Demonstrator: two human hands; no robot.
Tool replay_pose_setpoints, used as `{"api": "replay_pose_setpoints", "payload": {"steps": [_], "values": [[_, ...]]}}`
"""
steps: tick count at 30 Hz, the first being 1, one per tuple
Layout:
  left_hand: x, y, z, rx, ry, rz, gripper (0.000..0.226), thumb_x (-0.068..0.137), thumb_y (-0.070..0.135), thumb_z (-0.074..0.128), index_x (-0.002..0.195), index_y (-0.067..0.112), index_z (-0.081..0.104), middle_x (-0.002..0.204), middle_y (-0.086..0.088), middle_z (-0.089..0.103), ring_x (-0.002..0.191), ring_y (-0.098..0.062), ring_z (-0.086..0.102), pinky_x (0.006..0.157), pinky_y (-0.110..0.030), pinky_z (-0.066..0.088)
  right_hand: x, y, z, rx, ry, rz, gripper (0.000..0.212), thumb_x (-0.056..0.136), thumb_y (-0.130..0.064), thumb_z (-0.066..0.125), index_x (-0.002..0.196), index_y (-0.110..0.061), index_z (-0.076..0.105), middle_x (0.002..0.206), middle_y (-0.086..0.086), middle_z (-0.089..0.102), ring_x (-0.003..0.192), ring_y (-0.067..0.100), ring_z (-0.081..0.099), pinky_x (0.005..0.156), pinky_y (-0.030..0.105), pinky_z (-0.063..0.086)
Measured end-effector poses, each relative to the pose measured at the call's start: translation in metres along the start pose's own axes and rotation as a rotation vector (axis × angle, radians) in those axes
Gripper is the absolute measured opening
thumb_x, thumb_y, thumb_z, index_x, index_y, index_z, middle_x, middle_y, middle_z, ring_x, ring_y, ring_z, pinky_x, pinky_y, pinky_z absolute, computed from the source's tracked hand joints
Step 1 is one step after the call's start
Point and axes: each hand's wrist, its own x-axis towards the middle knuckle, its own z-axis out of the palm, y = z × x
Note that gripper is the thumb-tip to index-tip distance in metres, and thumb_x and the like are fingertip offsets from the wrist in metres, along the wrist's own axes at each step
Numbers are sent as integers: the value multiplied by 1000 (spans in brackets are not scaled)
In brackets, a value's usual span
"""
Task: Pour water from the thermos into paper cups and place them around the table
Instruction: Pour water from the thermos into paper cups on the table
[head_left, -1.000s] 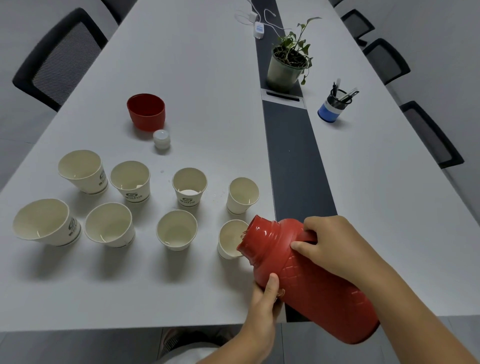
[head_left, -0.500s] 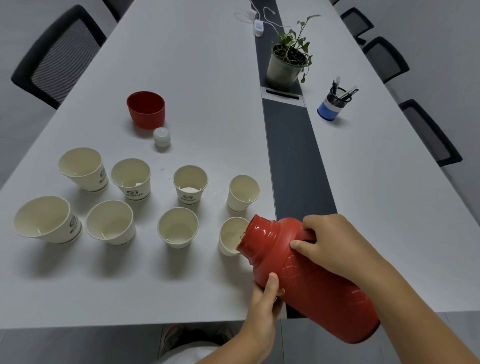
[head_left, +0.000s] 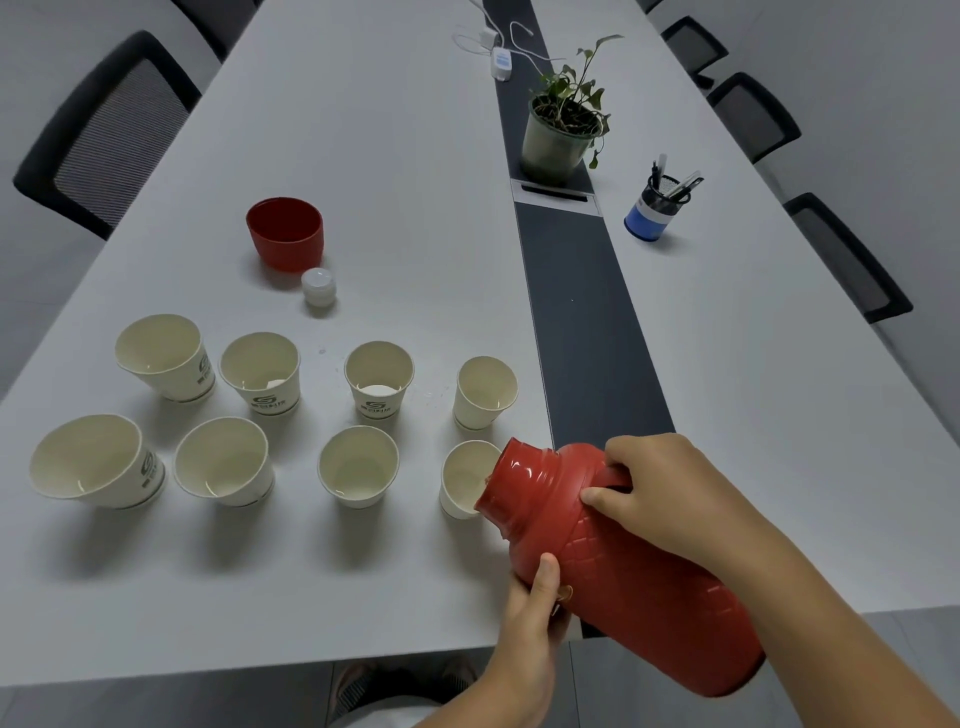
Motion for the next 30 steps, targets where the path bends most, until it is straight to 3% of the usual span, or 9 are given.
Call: {"api": "replay_pose_setpoints", "payload": {"steps": [6,9,12,16,19,21,25,30], "values": [[2,0,-4,27,-24,1,39,70,38,50,108,27,50,107,2,67,99,-12,63,83,-25,53,-4,1,2,30,46,10,42,83,-39,56,55,-26,27,57,-11,37,51,3,36,46,17,19],[5,3,-7,123,-11,46,38,76,40,64,108,32,47,113,2,64,105,-13,60,88,-28,50,-9,6,4,92,93,14,41,81,-38,58,55,-24,30,55,-9,39,51,5,37,46,20,22],[8,10,-10,235,2,107,43,67,37,61,107,31,46,112,3,62,98,-7,62,74,-19,51,-20,19,8,236,147,59,34,77,-34,63,57,-19,41,53,-7,44,51,7,42,53,19,36],[9,19,-9,381,11,176,61,57,34,68,113,24,45,106,1,61,85,-4,63,65,-12,50,-33,36,21,431,235,142,23,72,-26,71,62,-12,54,57,0,57,60,12,53,58,10,38],[9,21,-2,451,20,208,59,64,18,73,113,24,42,111,0,58,89,-4,63,70,-13,52,-40,50,28,529,289,168,21,68,-16,75,58,-14,56,55,2,59,66,9,55,55,11,39],[10,24,7,499,14,259,60,63,5,75,107,28,41,112,5,56,89,9,61,69,-5,47,-43,60,29,613,305,167,25,67,-9,75,54,-20,56,60,-6,61,60,9,56,51,11,40],[23,36,36,622,-18,387,74,45,31,75,108,34,37,113,16,52,95,19,54,75,3,39,-35,88,21,759,294,125,31,68,0,72,67,-29,60,58,-12,63,52,10,59,47,18,46],[64,69,74,798,-45,550,79,49,43,72,118,38,34,115,25,50,106,15,49,83,2,37,9,124,-3,837,251,-12,38,74,4,65,71,-34,59,73,-6,68,55,9,64,50,19,54]]}}
